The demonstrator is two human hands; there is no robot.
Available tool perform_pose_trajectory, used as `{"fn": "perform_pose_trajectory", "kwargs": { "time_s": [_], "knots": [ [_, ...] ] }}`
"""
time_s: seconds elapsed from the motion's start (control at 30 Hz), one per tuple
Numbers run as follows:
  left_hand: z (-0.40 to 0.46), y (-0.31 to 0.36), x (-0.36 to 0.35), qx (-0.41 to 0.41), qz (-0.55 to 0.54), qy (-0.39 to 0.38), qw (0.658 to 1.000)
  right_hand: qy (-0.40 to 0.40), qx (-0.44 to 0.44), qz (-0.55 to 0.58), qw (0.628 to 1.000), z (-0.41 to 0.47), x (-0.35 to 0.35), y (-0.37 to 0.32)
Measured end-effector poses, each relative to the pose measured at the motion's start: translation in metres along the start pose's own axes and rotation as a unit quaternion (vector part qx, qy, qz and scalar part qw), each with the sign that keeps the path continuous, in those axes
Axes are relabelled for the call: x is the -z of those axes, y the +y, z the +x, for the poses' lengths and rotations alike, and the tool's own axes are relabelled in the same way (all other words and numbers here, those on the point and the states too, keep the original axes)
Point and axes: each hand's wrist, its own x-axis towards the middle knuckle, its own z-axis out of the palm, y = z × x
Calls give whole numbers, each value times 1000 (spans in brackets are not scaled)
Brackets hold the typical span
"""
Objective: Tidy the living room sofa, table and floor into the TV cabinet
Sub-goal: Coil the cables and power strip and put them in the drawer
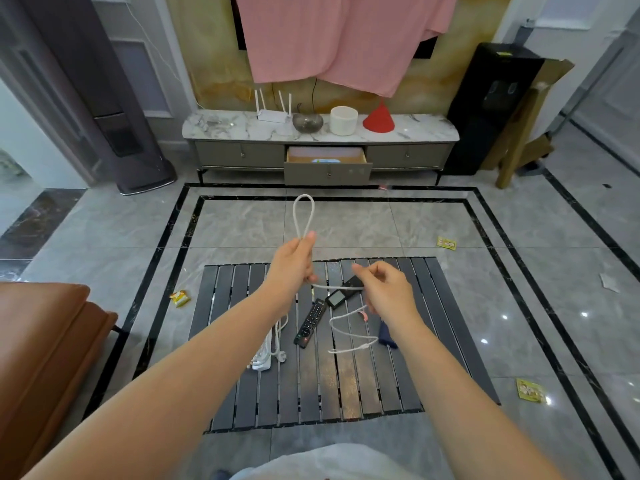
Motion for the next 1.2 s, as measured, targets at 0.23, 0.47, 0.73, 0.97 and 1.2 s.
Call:
{"fn": "perform_pose_trajectory", "kwargs": {
  "time_s": [0.23,0.47,0.73,0.97,1.2],
  "knots": [
    [-10,8,3,2,-14,6,1000,-93,-180,97,975,-6,0,-4],
    [-15,3,13,101,29,-48,993,-133,-184,378,898,-10,-9,-6],
    [-26,-4,8,135,130,-90,978,-146,-131,395,898,-12,-21,-18],
    [-31,2,15,140,173,-181,958,-83,-58,257,961,-12,-24,-13],
    [-31,5,24,164,24,-144,976,-74,-67,150,984,-2,-30,0]
  ]
}}
